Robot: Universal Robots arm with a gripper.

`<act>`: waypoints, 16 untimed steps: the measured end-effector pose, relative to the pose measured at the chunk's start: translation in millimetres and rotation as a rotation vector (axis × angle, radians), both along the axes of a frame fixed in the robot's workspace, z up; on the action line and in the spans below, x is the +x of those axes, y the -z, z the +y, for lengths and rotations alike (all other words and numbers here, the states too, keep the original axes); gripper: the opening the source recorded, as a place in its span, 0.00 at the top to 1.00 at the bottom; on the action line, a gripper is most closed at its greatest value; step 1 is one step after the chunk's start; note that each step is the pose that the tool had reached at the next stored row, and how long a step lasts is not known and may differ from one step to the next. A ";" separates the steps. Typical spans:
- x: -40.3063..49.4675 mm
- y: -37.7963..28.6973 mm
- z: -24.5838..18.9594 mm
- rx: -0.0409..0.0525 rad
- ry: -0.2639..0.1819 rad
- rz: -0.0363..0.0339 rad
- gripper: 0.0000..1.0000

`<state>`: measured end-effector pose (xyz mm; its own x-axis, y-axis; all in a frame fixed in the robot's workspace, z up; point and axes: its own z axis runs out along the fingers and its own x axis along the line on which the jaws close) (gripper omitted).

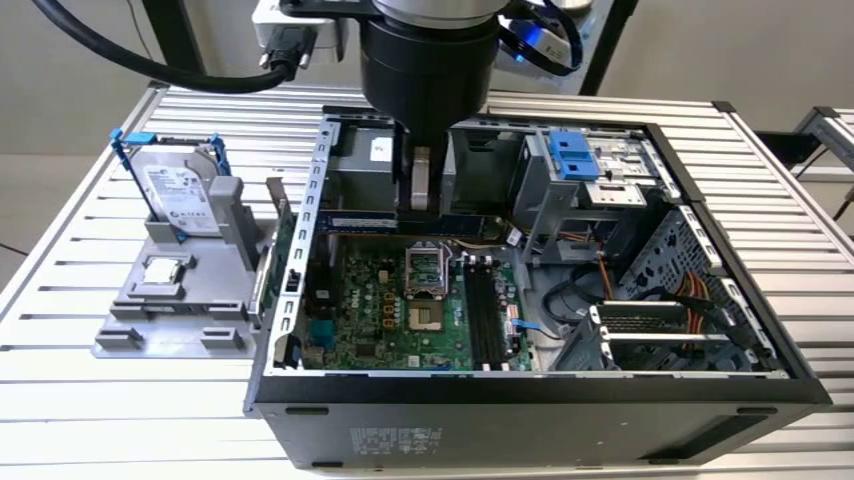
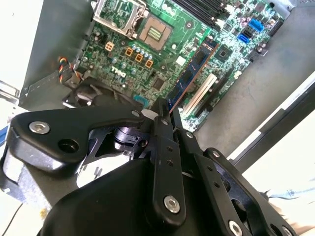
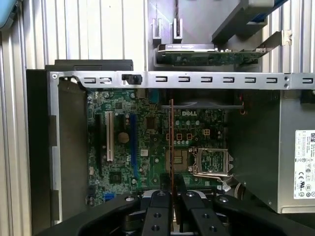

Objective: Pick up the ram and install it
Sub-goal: 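Pick up the ram and move it above insertion slot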

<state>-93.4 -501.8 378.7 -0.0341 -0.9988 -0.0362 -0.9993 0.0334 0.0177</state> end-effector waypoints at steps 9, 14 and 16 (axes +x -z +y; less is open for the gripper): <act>10.4 0.0 0.0 0.0000 0.000 0.0001 1.00; 16.1 0.0 0.0 0.0001 0.000 0.0000 1.00; 18.4 0.0 0.0 0.0000 0.000 0.0000 1.00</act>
